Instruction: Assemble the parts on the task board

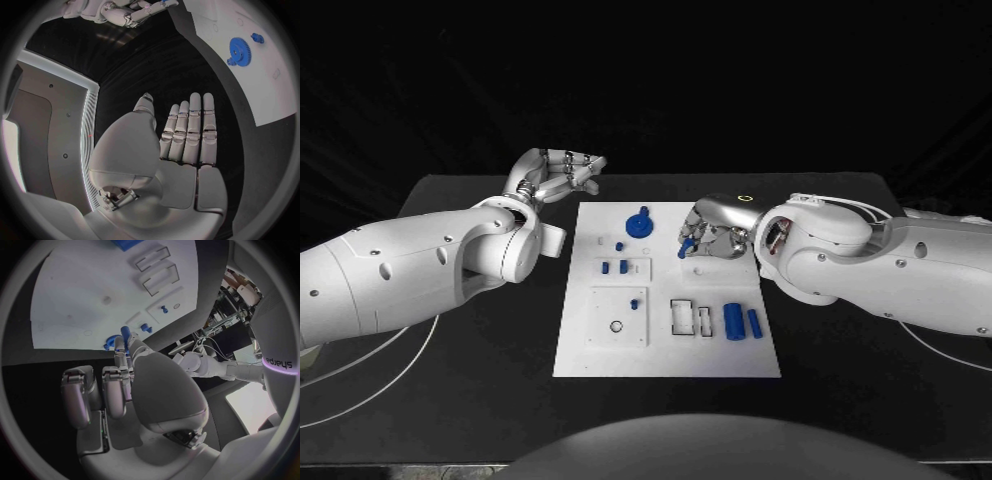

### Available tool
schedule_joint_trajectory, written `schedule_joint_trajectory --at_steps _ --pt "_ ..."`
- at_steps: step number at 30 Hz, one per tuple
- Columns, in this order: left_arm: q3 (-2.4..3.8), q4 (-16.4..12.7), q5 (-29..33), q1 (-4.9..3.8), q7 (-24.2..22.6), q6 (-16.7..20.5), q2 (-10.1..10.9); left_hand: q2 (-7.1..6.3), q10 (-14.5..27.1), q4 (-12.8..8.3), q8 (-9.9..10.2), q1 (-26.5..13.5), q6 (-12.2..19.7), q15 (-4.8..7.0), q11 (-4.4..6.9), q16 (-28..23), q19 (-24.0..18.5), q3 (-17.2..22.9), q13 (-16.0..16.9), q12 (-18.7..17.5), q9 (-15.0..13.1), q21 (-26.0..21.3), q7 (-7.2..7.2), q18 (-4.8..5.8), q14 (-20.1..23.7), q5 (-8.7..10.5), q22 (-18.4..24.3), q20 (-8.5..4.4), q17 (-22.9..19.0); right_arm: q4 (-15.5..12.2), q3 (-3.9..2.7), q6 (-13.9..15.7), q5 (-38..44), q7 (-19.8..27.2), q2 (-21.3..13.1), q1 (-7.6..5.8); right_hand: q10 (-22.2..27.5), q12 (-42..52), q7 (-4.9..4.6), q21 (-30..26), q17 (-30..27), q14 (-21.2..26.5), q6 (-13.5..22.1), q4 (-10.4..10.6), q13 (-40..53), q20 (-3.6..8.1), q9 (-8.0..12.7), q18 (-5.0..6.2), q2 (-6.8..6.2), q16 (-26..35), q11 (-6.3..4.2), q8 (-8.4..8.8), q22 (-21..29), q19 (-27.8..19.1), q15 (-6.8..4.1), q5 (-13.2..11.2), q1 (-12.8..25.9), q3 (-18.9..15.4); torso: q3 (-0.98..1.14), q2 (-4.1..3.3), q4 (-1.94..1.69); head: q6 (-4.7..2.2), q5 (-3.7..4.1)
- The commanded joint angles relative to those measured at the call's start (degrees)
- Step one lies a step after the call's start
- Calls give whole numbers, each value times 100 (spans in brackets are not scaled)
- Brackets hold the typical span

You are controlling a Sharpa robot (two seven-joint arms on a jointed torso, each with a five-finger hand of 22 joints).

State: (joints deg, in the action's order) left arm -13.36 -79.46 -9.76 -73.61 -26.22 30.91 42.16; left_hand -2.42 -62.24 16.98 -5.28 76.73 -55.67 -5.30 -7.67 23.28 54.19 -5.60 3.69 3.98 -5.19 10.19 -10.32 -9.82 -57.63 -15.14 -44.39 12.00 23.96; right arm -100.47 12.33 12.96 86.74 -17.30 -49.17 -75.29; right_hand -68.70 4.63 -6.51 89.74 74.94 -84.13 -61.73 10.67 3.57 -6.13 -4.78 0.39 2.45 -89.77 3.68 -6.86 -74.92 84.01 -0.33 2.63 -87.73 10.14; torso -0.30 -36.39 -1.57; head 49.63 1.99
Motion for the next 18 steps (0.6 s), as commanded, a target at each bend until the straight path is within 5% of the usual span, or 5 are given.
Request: schedule_joint_trajectory --at_steps 1,11,18 --pt "5 15 15 -2 -42 -84 -25 58 24 -21 -26 -12 41 -17 -4 -22 22 -7 6 15 -7 -23 3 -65 37 -39 5 2 -9 -66 -2 17 -168 230 96 -12 -29 -35 17 26 1506 -587 -148 -6 -10 -1 -48 -39 28 -23 13 -22 -1508 599 43 26 33 31 0 9 0 37 -124" --pt "4 83 15 -1 -43 -110 -77 60 25 -21 -26 -9 42 -17 -4 -22 23 -8 6 15 -7 -25 3 -65 38 -41 7 2 -10 7 -5 -172 -289 493 786 44 -22 -74 -10 26 1506 -587 -137 -21 -12 -37 -43 -39 17 -23 44 1 -1508 599 90 28 5 63 -3 10 -18 37 -407" --pt "3 71 15 -1 -47 -111 -65 62 26 -22 -26 -6 43 -18 -5 -22 23 -9 6 14 -7 -26 3 -65 39 -44 9 3 -12 162 -5 -199 -144 636 1127 253 -11 -92 -32 26 1506 -587 -129 -36 -12 -58 -39 -39 4 -23 66 17 -1508 599 115 29 -15 83 -11 6 -11 37 -454"
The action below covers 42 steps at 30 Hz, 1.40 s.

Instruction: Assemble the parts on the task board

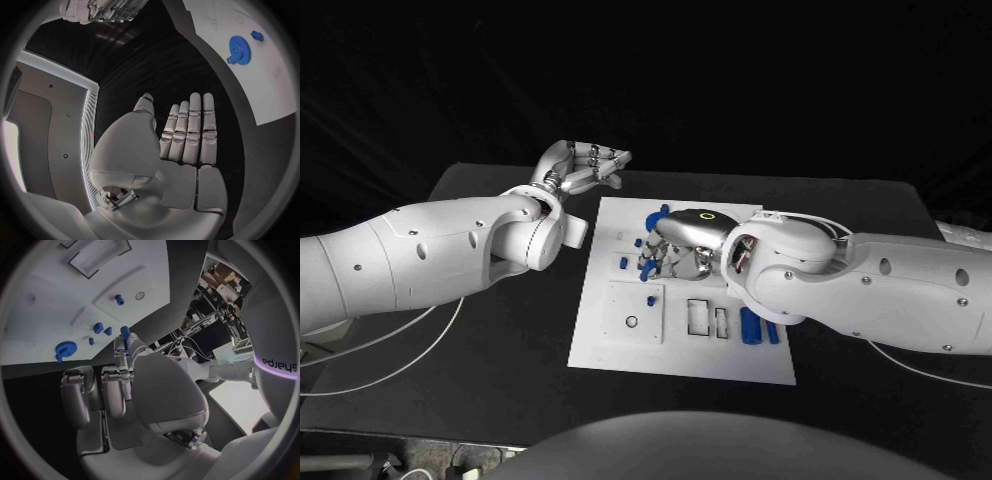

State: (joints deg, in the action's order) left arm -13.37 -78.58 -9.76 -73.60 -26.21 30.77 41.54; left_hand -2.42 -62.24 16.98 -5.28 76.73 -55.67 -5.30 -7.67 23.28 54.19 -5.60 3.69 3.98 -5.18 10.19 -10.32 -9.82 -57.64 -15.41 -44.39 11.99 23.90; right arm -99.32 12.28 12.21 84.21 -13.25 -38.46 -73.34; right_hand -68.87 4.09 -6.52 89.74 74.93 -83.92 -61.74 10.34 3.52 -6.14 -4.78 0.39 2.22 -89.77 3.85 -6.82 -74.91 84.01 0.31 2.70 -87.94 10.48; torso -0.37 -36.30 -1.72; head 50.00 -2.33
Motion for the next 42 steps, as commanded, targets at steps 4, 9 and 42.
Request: schedule_joint_trajectory --at_steps 4,9,42 --pt "4 -33 15 -2 -52 -89 14 62 27 -22 -26 -6 43 -18 -5 -22 23 -9 6 14 -8 -27 3 -65 39 -16 10 3 -6 118 0 -125 357 308 171 194 10 -42 -38 26 1507 -608 -127 -5 -8 -64 -38 -39 26 -23 57 16 -1509 599 58 23 3 56 -2 -12 11 0 -38" --pt "4 -37 36 -2 -58 -92 20 62 27 -22 -26 -6 43 -18 -5 -22 23 -9 6 14 -8 -27 3 -65 39 -16 10 3 -6 170 0 -279 508 339 265 285 25 -51 -50 26 1507 -608 -120 -9 -9 -77 -35 -39 18 -23 70 27 -1509 599 73 22 -2 65 1 -10 18 0 -34" --pt "1 -35 52 14 -65 -98 33 72 33 -23 -25 9 50 -20 -6 -21 25 -12 5 13 -7 -36 2 -65 45 -26 21 4 -12 226 0 -906 759 456 503 432 95 -65 -69 26 1507 -608 -82 -26 -11 -110 -22 -39 5 -23 89 69 -1509 599 97 23 -24 105 6 -9 15 0 25"
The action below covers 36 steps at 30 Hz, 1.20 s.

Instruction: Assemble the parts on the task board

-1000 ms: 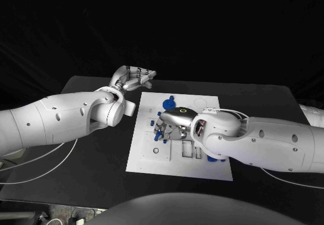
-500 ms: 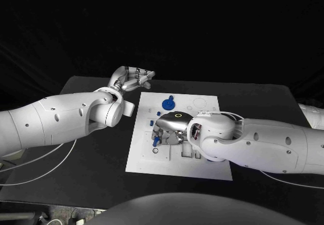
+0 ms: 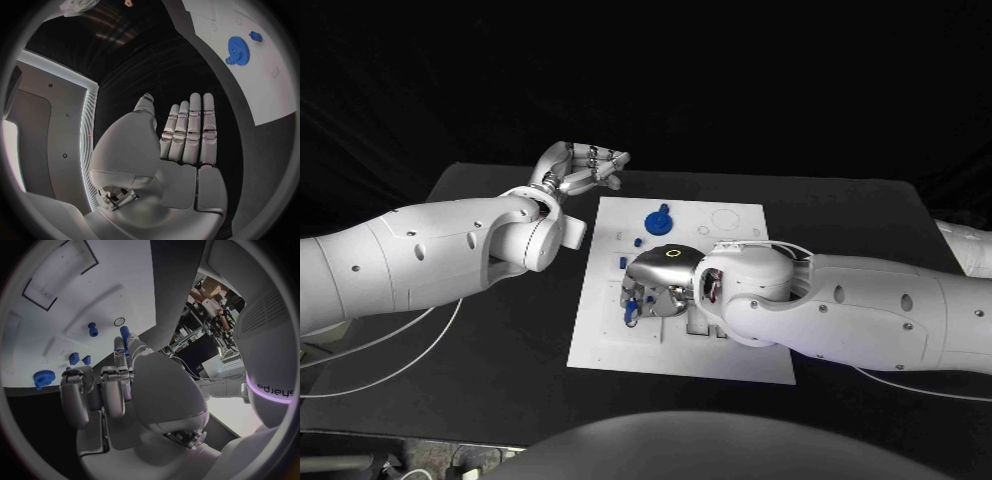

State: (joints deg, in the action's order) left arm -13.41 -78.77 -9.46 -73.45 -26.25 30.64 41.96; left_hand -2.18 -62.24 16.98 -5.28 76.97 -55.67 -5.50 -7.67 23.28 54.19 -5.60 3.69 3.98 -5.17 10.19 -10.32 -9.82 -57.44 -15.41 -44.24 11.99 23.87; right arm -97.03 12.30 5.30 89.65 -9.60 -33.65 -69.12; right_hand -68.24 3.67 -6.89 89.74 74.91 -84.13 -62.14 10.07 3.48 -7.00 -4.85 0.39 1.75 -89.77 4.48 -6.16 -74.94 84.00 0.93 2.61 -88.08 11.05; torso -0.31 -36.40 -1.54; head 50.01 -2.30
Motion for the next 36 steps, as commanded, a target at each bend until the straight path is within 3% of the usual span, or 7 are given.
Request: schedule_joint_trajectory --at_steps 1,15,36 --pt "4 -17 22 -1 -62 -84 -9 48 33 -23 -25 -15 50 0 -6 -21 25 -12 5 13 -8 -36 2 -65 25 -26 5 4 -9 -2 -1 -226 238 92 29 13 32 -23 -32 26 1509 -587 -42 2 -7 -24 -15 -39 53 -23 26 3 -1506 600 35 32 -9 47 0 1 -4 -1 22" --pt "4 -23 22 -1 -61 -86 -5 48 33 -23 -25 -15 50 0 -6 -21 25 -12 5 13 -8 -36 2 -65 25 -26 5 4 -9 47 -1 -338 771 -5 107 49 41 -23 -33 26 1509 -587 -38 -1 -7 -27 -14 -39 49 -23 25 7 -1506 600 35 32 -12 52 0 -5 -6 -1 35" --pt "4 -27 22 -1 -59 -82 3 55 38 -22 -24 -4 56 -1 -8 -21 26 -18 4 12 -8 -45 0 -65 29 -34 15 6 -14 56 -1 -485 792 -45 90 51 46 -20 -32 26 1509 -587 -40 -4 -6 -29 -14 -39 46 -23 22 9 -1506 600 31 31 -14 56 0 3 2 -1 59"
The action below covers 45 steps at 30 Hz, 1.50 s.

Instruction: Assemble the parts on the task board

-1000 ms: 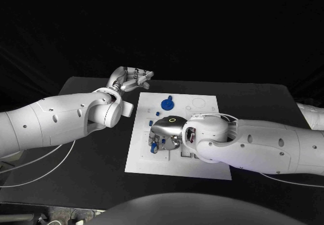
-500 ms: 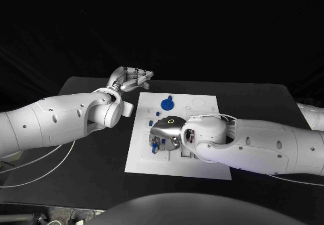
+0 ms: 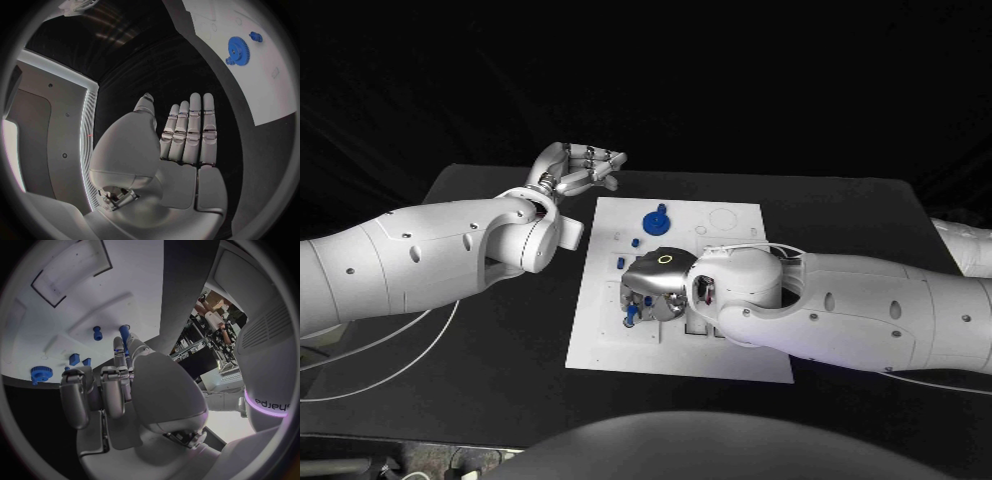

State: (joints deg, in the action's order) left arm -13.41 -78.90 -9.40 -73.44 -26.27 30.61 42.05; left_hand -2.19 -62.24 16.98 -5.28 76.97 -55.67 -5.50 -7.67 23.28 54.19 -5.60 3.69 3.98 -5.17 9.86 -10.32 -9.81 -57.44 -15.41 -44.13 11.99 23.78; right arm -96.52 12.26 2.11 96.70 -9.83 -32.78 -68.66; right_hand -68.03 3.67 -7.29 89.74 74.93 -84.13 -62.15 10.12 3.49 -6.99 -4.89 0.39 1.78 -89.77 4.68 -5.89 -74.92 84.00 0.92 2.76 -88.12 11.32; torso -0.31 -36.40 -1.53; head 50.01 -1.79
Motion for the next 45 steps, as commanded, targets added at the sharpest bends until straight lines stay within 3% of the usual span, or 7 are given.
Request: schedule_joint_trajectory --at_steps 1,26,39,42,45 --pt "4 -13 16 -2 -58 -79 -7 55 38 -22 -24 -4 56 -1 -8 -21 26 -18 5 12 -8 -12 0 -65 29 -34 5 6 -5 7 2 -171 82 -20 4 5 28 -21 8 26 1507 -587 -38 -9 -7 -29 -10 -39 40 -23 2 -16 -1508 600 31 15 -9 29 0 4 1 -1 9" --pt "5 -11 16 -2 -61 -88 -14 62 43 -22 -25 5 61 -2 -9 -19 29 -25 4 12 -8 -20 -2 -65 33 -40 15 7 -10 97 3 -14 21 -9 105 27 83 -22 -1 26 1507 -587 -3 5 -7 -37 2 -39 -8 -23 11 21 -1508 600 29 13 29 24 -1 2 -7 -1 36" --pt "5 -3 16 -1 -61 -95 -27 62 43 -22 -25 5 61 -2 -9 -19 29 -25 4 12 -8 -20 -2 -65 33 -40 15 7 -10 130 4 -105 -17 1 132 32 91 -18 -2 26 1507 -587 1 12 -6 -40 4 -39 -8 -23 12 28 -1508 600 30 15 38 29 0 3 -2 -1 41" --pt "5 -1 16 -1 -62 -96 -30 62 43 -22 -25 5 61 -2 -9 -19 29 -25 4 12 -8 -20 -2 -65 33 -40 15 7 -10 129 4 -167 -28 -4 135 32 150 -27 -10 26 1507 -587 46 14 -9 -46 17 -39 -40 -23 22 63 -1508 600 33 14 52 29 -1 0 -3 -1 45" --pt "5 0 16 -1 -61 -98 -33 62 43 -22 -25 5 61 -2 -9 -19 29 -25 4 12 -8 -20 -2 -65 33 -40 15 7 -10 125 4 -223 -59 -13 132 33 404 -35 -84 26 1507 -587 261 45 -13 -68 70 -39 -164 -23 86 194 -1508 600 71 9 127 -18 0 -2 -2 -1 47"
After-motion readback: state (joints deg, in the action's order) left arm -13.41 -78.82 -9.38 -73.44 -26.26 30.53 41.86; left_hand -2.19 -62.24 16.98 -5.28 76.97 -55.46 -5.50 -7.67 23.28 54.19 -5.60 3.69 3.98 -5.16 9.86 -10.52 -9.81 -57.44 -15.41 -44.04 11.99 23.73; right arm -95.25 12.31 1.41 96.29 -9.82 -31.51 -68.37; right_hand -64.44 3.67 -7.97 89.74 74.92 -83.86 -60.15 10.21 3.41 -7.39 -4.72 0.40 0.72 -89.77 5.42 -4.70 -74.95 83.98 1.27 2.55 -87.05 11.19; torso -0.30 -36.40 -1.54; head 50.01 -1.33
